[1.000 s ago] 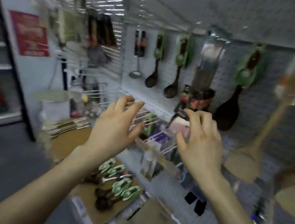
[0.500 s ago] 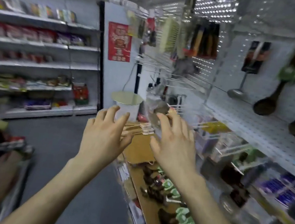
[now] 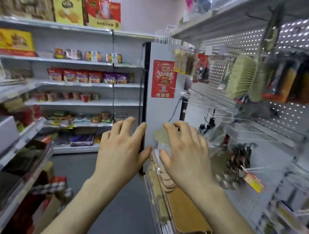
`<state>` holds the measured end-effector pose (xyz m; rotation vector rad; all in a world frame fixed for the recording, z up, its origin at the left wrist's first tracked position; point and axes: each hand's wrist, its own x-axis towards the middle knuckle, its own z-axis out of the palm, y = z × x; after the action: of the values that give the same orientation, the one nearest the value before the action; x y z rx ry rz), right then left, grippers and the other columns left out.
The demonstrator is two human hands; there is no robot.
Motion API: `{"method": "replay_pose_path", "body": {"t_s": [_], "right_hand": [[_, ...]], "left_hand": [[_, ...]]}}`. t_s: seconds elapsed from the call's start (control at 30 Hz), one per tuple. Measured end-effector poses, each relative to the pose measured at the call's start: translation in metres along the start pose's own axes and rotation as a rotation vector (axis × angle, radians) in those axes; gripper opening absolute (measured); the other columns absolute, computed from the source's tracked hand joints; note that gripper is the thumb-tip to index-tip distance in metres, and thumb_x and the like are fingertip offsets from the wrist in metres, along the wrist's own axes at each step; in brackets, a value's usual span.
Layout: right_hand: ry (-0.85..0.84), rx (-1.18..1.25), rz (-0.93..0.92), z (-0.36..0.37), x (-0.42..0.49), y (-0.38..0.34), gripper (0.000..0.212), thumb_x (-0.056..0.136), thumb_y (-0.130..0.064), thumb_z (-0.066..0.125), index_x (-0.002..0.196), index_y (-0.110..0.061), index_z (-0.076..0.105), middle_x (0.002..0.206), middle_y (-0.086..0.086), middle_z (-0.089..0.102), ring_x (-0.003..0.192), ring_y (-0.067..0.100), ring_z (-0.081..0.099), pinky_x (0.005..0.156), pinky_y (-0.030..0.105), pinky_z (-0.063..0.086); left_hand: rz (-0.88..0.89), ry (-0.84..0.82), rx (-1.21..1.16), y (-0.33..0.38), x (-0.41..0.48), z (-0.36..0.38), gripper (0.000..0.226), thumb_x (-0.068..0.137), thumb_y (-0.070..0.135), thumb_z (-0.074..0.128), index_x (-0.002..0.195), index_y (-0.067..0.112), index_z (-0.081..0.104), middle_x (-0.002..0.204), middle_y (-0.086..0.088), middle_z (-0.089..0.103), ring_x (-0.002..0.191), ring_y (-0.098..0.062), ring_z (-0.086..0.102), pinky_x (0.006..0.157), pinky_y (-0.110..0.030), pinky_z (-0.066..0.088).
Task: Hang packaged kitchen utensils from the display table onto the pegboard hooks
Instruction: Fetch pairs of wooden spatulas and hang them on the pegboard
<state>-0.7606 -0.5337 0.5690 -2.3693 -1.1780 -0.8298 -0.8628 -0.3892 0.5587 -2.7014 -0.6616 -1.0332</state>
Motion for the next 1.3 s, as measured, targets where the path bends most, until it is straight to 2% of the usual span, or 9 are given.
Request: {"method": "replay_pose_path", "body": {"t_s": [0.27,0.37,0.7,0.93,1.07,1.3], "right_hand": [[-0.004,0.087,-0.067,0.09,0.104,0.016,0.065,0.097,-0.04,0.065,0.156,-0.029,0.04,0.149,0.001,0.046,0.135,0.027,0.048,0.102,0.045,0.045],[-0.002,0.146,-0.105,0.13,0.138,0.019,0.067,0.096,-0.039,0.069,0.157,-0.027,0.043,0.149,0.002,0.049,0.134,0.027,0.05,0.102,0.045,0.048],[-0.134,0.204,-0.139,0.284,0.228,0.007,0.064,0.098,-0.034,0.067,0.156,-0.024,0.044,0.147,0.003,0.048,0.133,0.028,0.05,0.098,0.046,0.048],[-0.178,0.113,-0.035,0.387,0.297,-0.005,0.065,0.097,-0.035,0.065,0.157,-0.024,0.044,0.152,0.005,0.046,0.135,0.03,0.048,0.099,0.047,0.045],[-0.191,0.039,0.09,0.43,0.323,0.001,0.064,0.092,-0.031,0.068,0.153,-0.021,0.05,0.145,0.007,0.052,0.128,0.032,0.054,0.093,0.047,0.047],[-0.27,-0.115,0.358,0.494,0.332,0.058,0.057,0.093,-0.038,0.066,0.146,-0.025,0.051,0.141,0.004,0.053,0.126,0.03,0.056,0.092,0.048,0.047]], "left_hand": [[-0.054,-0.011,0.094,-0.041,0.078,0.066,0.063,0.096,0.056,0.061,0.15,0.023,0.055,0.154,-0.01,0.051,0.138,-0.037,0.051,0.096,-0.051,0.053],[-0.099,-0.013,0.123,-0.06,0.1,0.092,0.063,0.095,0.054,0.065,0.149,0.022,0.056,0.152,-0.011,0.054,0.136,-0.037,0.053,0.092,-0.051,0.054],[-0.174,-0.119,0.146,-0.146,0.164,0.213,0.063,0.093,0.051,0.067,0.148,0.021,0.056,0.148,-0.01,0.054,0.13,-0.036,0.054,0.089,-0.051,0.053],[-0.085,-0.186,0.085,-0.219,0.236,0.314,0.066,0.096,0.053,0.062,0.152,0.022,0.051,0.151,-0.011,0.051,0.134,-0.037,0.05,0.093,-0.05,0.051],[0.057,-0.215,0.028,-0.24,0.284,0.37,0.065,0.095,0.051,0.064,0.151,0.021,0.053,0.15,-0.012,0.052,0.132,-0.038,0.052,0.09,-0.051,0.051],[0.286,-0.315,-0.148,-0.197,0.352,0.479,0.061,0.097,0.049,0.065,0.15,0.021,0.055,0.154,-0.011,0.051,0.133,-0.037,0.052,0.091,-0.051,0.05]]}}
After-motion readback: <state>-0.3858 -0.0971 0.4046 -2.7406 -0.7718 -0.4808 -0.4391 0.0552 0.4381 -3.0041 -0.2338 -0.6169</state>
